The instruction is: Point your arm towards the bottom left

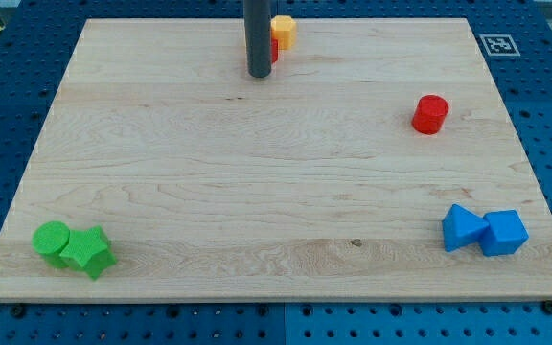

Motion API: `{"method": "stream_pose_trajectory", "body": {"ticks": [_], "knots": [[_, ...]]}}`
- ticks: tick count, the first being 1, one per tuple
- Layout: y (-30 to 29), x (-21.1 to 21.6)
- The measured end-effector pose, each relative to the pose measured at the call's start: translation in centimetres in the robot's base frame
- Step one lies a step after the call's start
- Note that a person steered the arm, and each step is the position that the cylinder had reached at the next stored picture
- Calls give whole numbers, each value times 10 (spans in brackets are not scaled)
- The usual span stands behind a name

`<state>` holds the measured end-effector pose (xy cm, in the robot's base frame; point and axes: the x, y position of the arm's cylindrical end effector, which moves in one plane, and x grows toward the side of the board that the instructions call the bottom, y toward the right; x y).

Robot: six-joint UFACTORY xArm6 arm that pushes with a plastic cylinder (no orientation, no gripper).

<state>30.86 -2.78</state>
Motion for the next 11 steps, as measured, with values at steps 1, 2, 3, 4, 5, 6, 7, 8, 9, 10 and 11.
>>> {"method": "stream_pose_trajectory", "body": {"ticks": [1, 2, 3, 4, 5, 6, 7, 8, 9, 10, 11], "knots": [[-25, 12], [-107, 49], [-185, 74], [-251, 101], [-277, 125], [-277, 168], [-277, 177], [-277, 229], [-277, 275], [-277, 276], [-254, 277]]}}
